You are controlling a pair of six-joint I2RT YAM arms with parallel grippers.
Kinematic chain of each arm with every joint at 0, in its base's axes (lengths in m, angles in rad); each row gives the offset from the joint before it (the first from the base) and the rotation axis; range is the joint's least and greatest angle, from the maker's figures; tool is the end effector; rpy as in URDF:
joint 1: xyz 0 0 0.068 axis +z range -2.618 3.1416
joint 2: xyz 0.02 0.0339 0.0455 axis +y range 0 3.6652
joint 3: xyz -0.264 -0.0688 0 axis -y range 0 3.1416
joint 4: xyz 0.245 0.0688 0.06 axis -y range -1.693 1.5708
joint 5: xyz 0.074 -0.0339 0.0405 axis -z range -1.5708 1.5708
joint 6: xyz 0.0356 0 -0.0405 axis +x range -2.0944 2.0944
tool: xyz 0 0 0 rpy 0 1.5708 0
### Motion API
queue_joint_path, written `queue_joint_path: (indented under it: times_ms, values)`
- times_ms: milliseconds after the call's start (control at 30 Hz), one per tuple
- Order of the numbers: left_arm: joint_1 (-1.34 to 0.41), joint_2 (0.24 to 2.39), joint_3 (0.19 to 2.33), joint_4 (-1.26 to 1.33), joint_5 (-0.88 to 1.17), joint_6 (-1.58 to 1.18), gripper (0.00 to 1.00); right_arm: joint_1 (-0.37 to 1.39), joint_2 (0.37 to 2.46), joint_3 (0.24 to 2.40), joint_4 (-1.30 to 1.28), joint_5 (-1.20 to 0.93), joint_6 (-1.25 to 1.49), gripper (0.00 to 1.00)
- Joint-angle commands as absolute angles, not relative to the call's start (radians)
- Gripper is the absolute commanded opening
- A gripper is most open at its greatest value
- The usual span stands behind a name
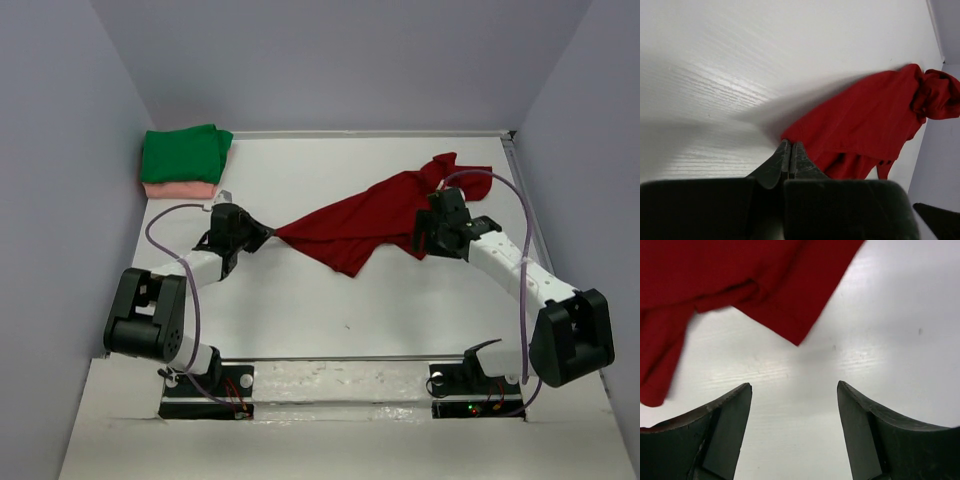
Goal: Fold and stack the t-shirts
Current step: Flatten the tshirt out
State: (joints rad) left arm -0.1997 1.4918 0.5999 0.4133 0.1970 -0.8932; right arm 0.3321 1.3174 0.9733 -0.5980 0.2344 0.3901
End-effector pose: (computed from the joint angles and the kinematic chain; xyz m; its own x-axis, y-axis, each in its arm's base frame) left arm 0.2891 -0.0656 0.1735 -0.5672 -0.6647 -0.4863 -0.1230 0.6521 -0.7481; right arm 0.2566 0.0797 0.2550 -0.7786 0.1227 -0.6153 0.1169 0.9919 0.0499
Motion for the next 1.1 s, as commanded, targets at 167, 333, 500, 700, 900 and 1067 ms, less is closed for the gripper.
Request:
queue_joint_path:
  times_ms: [167,333,500,700,900,1067]
  values:
    - [-0.242,1.336,0.635,0.267,0.063,-0.844,0.0,0.39,1.282,0.818,-0.462,0.244,0.581,0.65]
    - [-0.247,1.353,0.635,0.276,0.086,-0.848,0.0,0.39,1.4,0.883,-0.457,0.307,0.565,0.54]
    - [-0.255,1.347,0.63,0.284,0.089,-0.848,0.0,0.39,1.505,0.925,-0.436,0.363,0.551,0.53]
    - [-0.255,1.344,0.626,0.285,0.092,-0.842,0.0,0.359,1.589,0.956,-0.408,0.365,0.528,0.54]
    - [-0.255,1.342,0.623,0.293,0.103,-0.847,0.0,0.35,1.597,0.957,-0.4,0.351,0.531,0.48]
    - [-0.255,1.33,0.615,0.295,0.101,-0.847,0.0,0.35,1.606,0.953,-0.388,0.338,0.537,0.08]
